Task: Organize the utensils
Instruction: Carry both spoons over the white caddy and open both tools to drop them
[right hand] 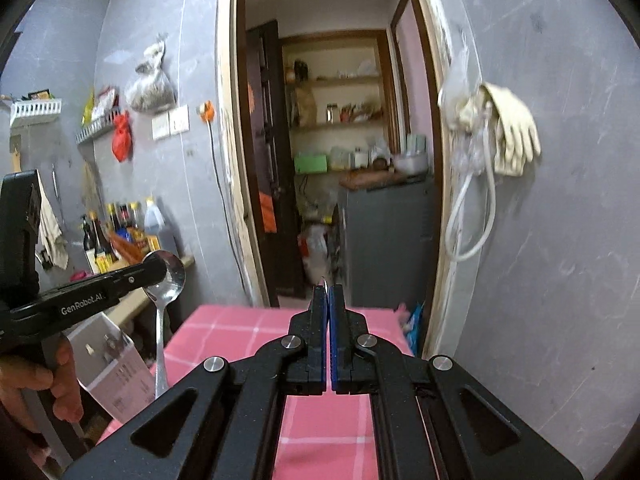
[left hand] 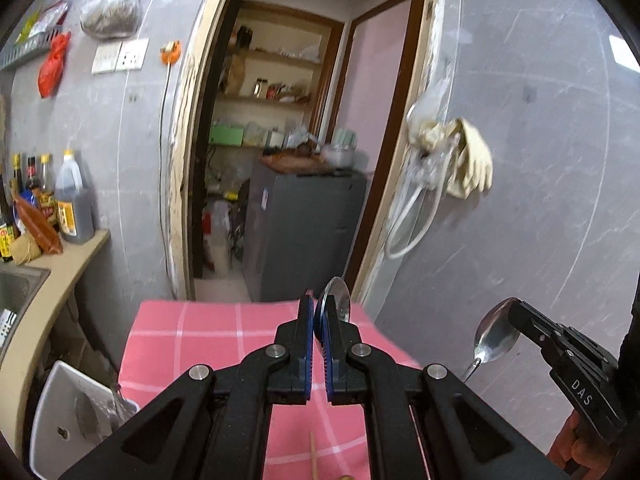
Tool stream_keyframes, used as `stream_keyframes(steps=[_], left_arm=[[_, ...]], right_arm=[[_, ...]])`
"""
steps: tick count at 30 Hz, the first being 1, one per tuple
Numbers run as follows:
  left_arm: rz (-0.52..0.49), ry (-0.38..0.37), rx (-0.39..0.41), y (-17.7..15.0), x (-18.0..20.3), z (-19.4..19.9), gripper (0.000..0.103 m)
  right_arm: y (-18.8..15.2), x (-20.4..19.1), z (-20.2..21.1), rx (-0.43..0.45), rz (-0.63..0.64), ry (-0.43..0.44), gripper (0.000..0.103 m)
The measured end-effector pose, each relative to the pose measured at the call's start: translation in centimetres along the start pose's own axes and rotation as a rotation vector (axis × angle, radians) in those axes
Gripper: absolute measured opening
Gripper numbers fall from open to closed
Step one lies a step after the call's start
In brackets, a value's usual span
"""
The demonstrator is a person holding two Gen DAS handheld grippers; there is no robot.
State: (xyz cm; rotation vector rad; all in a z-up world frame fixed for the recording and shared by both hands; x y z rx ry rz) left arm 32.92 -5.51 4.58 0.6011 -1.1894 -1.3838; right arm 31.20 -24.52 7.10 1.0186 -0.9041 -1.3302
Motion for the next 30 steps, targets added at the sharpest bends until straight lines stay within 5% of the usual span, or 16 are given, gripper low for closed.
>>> stream_keyframes(steps=[12,30], left_arm=[[-0.027,-0.035,0.105,3.5,0.6,5.9,0.004],[-0.101,0.226,0.229,4.6,-8.4,14.3,0.004]], right_arm=[[4.4,-3.8,6.1,0.13,0.001,0.027,0.002],[3.5,-16.6,6.3,0.164,0.068,0.215,0.002]])
Point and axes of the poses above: each gripper's, at about its wrist camera, not at the fingertips, and z roughly against the way its jaws point, x to its right, y to its top, the point moved 6 cm from there along -z, roughly the way its jaws point, and after that the axes turned 10 degrees about -y, right-handed, at the moved point
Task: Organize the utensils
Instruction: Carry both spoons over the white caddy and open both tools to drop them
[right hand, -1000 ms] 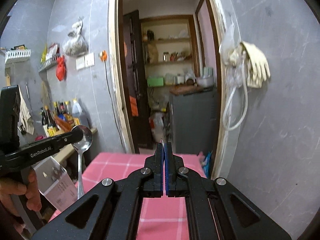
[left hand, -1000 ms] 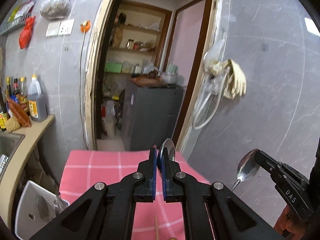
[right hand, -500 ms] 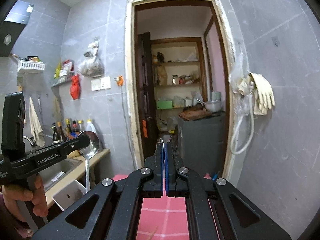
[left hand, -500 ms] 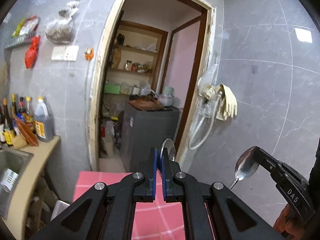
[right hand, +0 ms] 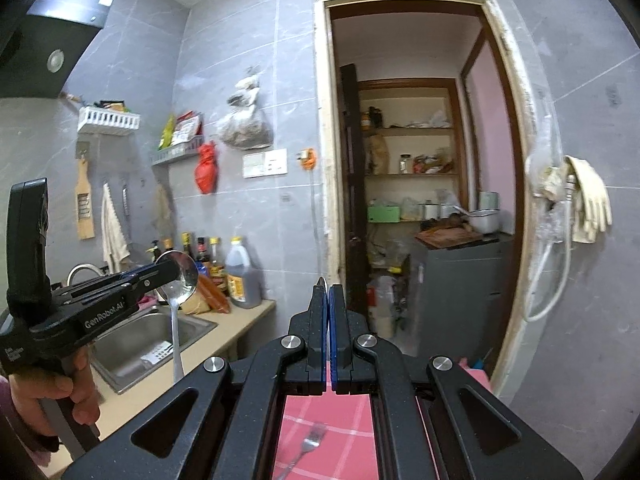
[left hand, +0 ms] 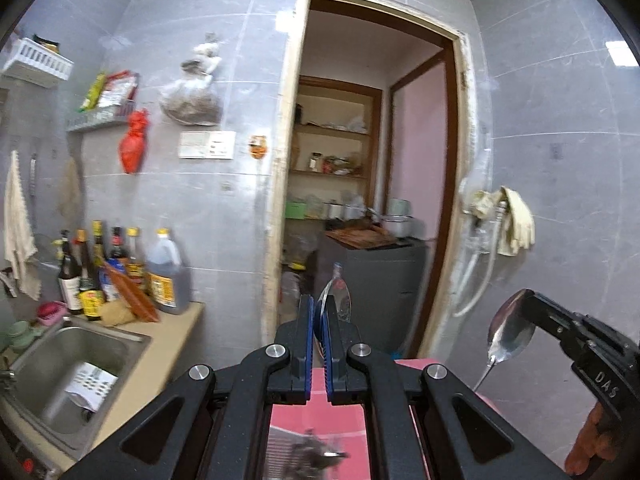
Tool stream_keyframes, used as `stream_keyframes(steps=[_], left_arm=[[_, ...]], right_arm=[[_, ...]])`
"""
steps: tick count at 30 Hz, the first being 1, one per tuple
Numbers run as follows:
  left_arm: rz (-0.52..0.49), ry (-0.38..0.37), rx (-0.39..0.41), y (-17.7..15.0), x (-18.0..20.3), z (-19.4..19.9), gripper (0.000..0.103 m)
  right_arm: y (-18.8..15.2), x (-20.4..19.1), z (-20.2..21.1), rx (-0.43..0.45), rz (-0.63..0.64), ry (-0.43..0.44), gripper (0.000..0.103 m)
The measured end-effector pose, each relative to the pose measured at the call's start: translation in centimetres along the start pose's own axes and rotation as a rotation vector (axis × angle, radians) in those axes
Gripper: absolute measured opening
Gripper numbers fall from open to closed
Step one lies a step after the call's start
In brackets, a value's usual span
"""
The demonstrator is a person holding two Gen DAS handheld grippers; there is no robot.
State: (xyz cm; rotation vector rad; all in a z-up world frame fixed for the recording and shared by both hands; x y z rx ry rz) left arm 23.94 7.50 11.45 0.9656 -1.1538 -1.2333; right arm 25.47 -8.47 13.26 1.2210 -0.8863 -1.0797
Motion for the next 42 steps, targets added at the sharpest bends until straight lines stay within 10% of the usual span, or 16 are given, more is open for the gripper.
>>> stream_keyframes(steps=[21,37,42], left_arm=[[-0.054,0.165,-0.038,-6.4,-6.1,-1.5,0.004],[-0.081,0.122,-0.12,-9.3,-6.5,-1.6,0.006],[0.057,0.057,-0.145,-9.6,-7.4,-1.4,0.03]], right_arm=[[-6.6,-7.1,-4.9,-0.085,0.151,0.064,0.002],[-9.5,-9.0,-5.6,-0.183,0.16,0.121,0.002],[-10.3,-8.7,-5.9,-0.235,0.134,0.136,0.005]])
Point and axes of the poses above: each gripper's, at about its wrist camera, not at the fingertips, and z roughly against the way its jaws point, x to its right, y to its top, the point moved 6 cm from there along -z, roughly the way its jaws point, and after that the axes turned 10 degrees about -y, right-handed, at the moved point
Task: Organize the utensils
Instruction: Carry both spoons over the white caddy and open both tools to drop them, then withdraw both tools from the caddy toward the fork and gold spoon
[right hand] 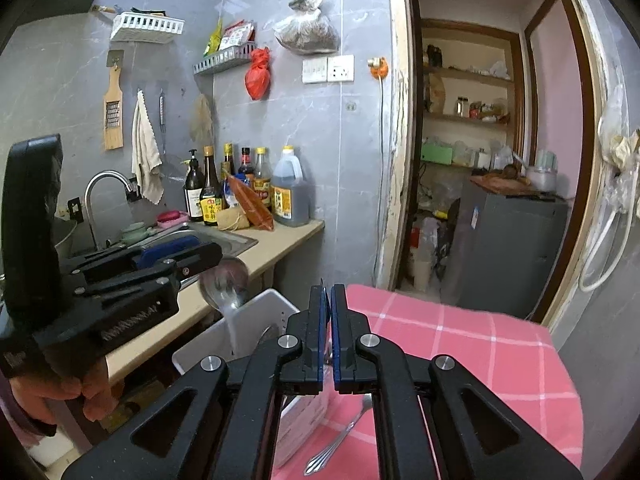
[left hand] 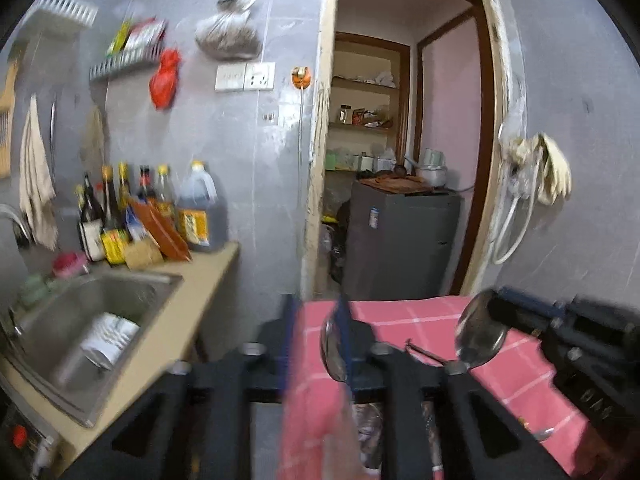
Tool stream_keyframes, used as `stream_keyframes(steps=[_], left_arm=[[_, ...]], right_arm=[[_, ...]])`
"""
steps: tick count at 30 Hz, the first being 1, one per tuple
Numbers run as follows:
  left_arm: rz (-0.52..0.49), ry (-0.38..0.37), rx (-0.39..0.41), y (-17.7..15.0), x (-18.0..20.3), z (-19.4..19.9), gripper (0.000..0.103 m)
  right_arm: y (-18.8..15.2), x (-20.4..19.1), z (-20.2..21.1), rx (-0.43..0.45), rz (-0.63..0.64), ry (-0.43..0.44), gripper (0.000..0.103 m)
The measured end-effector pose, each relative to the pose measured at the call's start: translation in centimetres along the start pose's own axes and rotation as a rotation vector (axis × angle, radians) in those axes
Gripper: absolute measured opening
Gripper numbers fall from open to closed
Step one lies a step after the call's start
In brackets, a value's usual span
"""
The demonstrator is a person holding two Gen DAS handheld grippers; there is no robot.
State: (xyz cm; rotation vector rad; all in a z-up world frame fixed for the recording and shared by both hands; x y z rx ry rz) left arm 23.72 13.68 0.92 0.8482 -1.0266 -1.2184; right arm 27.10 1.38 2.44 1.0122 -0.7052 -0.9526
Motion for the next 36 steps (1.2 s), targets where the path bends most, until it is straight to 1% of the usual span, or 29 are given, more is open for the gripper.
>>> stream_keyframes(steps=[1,3,6,7,8,9,10,11,12,13,14,15,16,17,18,19,20,21,23,25,29,36], left_arm=[[0.025,-0.011,0.004,0.0,-0.2,0.1,0.035],[0.065,-0.035,0.009,0.1,-0.4,0.4,0.035],[0.09,-0.044,0.004,0.2,-0.5,0.7,0.036],[0.092,-0.046,0.006,0.3,-0.4,0.8,0.039],[0.096,-0.051,0.01,0.4,-0.3,1.1,0.043],[0.098,-0.058,0.019,0.5,0.0,1.4,0.046],[0.099,-0.062,0.024,0.7,0.2,1.5,0.05],[0.097,-0.067,0.032,0.9,0.4,1.8,0.052],[0.092,-0.074,0.04,1.0,0.9,2.1,0.053],[0.086,-0.075,0.043,1.1,1.3,2.3,0.058],[0.08,-0.076,0.046,1.2,1.6,2.6,0.065],[0.073,-0.078,0.055,1.2,2.2,2.9,0.068],[0.069,-0.079,0.062,1.3,2.6,3.2,0.074],[0.064,-0.082,0.072,1.3,3.2,3.6,0.08],[0.061,-0.085,0.077,1.2,3.5,3.8,0.082],[0.056,-0.091,0.082,1.2,4.1,4.1,0.087],[0.051,-0.093,0.085,1.1,4.6,4.3,0.092],[0.043,-0.1,0.089,0.9,5.4,4.6,0.094],[0.031,-0.112,0.093,0.5,6.4,5.0,0.1],[0.021,-0.128,0.093,0.0,7.6,5.3,0.102],[-0.002,-0.159,0.079,-1.1,9.7,5.6,0.102],[-0.033,-0.215,0.024,-3.6,13.1,5.3,0.102]], right_arm=[[-0.1,0.1,0.0,-0.004,-0.007,0.003,0.005],[-0.3,0.4,0.1,-0.005,-0.025,0.005,0.008],[-0.4,1.2,0.7,0.003,-0.054,-0.006,0.018],[-0.4,1.6,1.1,0.01,-0.066,-0.018,0.026],[-0.3,2.0,1.5,0.019,-0.079,-0.027,0.036],[-0.2,2.5,2.0,0.03,-0.094,-0.038,0.042],[-0.1,3.3,2.7,0.046,-0.116,-0.057,0.051],[0.0,3.9,3.3,0.058,-0.13,-0.072,0.056],[0.1,4.4,3.8,0.069,-0.141,-0.084,0.058],[0.1,5.1,4.5,0.082,-0.154,-0.104,0.064],[0.2,5.8,5.2,0.093,-0.164,-0.127,0.074],[0.2,6.5,5.8,0.104,-0.176,-0.149,0.079],[0.1,7.4,6.7,0.119,-0.191,-0.174,0.088],[0.1,8.0,7.4,0.13,-0.202,-0.19,0.093],[-0.1,8.7,8.2,0.143,-0.213,-0.207,0.094],[-0.2,9.5,9.1,0.155,-0.223,-0.225,0.096],[-0.5,10.2,9.9,0.165,-0.231,-0.242,0.1],[-0.6,10.8,10.6,0.171,-0.238,-0.254,0.102],[-1.0,12.0,11.9,0.18,-0.249,-0.28,0.102],[-1.6,13.1,13.2,0.183,-0.253,-0.309,0.102],[-3.0,14.9,15.0,0.177,-0.252,-0.355,0.102],[-6.5,18.3,17.3,0.126,-0.283,-0.438,0.102]])
Point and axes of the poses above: each gripper's, at about its wrist camera, not at the fingertips, and z roughly against the way its jaws point, x to its right, y to its top, the point moved 6 cm from there along -z, roughly the way its jaws point, and after that the axes turned 10 degrees about -y, right-handed, at the moved point
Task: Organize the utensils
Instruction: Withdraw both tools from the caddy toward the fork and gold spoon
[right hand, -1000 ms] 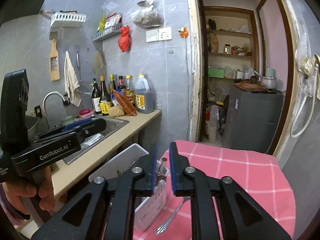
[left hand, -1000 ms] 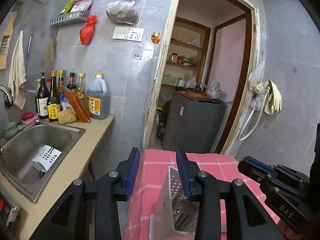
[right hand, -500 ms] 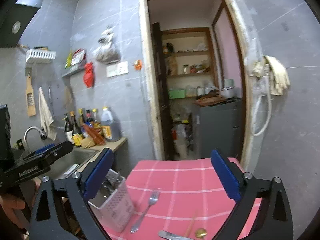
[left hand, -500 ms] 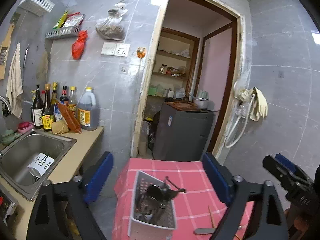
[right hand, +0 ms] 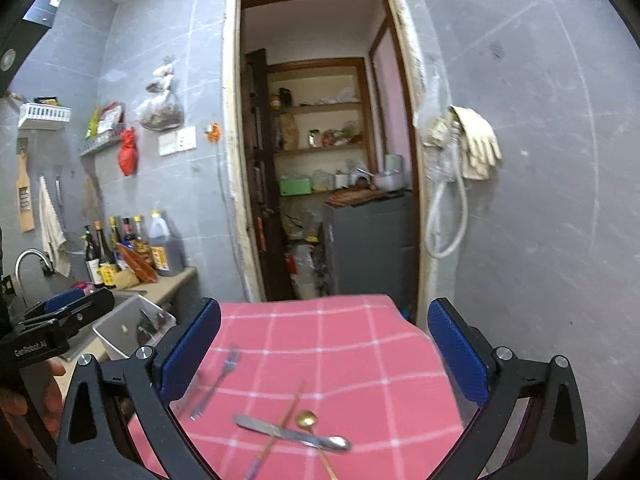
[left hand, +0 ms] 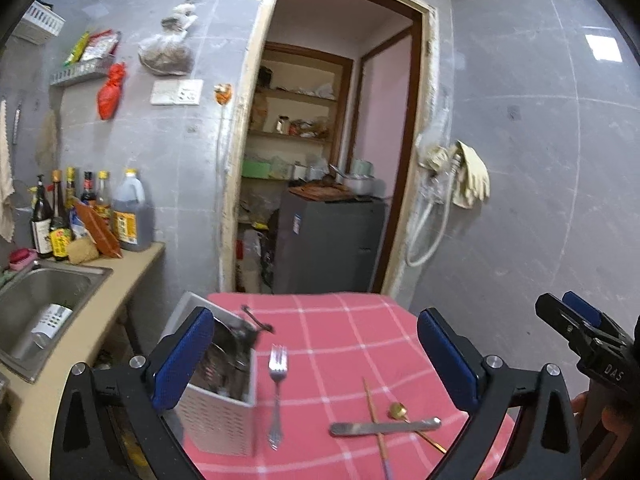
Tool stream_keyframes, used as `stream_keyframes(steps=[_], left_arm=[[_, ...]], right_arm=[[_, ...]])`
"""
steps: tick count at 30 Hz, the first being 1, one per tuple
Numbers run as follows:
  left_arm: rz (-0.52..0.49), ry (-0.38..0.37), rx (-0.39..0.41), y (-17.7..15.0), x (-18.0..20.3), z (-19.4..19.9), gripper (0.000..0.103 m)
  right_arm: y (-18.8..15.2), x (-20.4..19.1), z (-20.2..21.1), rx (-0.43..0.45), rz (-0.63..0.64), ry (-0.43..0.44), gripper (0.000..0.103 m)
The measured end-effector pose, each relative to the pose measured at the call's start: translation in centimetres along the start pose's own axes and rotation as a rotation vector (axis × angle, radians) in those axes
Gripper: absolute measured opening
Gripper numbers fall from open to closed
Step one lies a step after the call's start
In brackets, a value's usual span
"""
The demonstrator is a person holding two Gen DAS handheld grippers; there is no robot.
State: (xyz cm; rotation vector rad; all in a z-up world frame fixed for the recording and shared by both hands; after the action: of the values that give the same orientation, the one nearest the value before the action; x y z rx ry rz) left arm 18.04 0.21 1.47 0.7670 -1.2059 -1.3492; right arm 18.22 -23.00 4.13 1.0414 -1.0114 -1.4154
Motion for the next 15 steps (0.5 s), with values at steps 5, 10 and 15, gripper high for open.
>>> stream_keyframes(steps=[5,10,15], left_arm=[[-0.002,-0.037,-0.056,-2.1,1.7,-1.3,0.102],[-0.006,-0.061,-0.111,-3.8,2.8,-2.8,0.102],[-0.005,-0.079,-0.168,-5.4,3.5,-4.5,0.102]], right_arm=[[-2.3,2.6,-0.6,-0.056,-0.003,-0.037,0.102],[-4.9,5.0,-1.3,-0.127,-0.017,-0.074,0.102],[-7.6,6.2,-2.1,-0.193,-0.019,-0.093,0.102]])
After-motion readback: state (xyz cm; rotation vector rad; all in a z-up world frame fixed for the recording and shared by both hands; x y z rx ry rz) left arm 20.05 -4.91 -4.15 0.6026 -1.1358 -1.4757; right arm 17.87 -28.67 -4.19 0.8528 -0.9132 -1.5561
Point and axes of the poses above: each gripper's, at about its wrist camera, not at the fingertips, and z roughly against the way its jaws point, x to its right, y to its top, the point moved 6 cm from there along -z, roughly the way its jaws point, and after that the axes turned 10 degrees about -y, right-handed, at the moved point
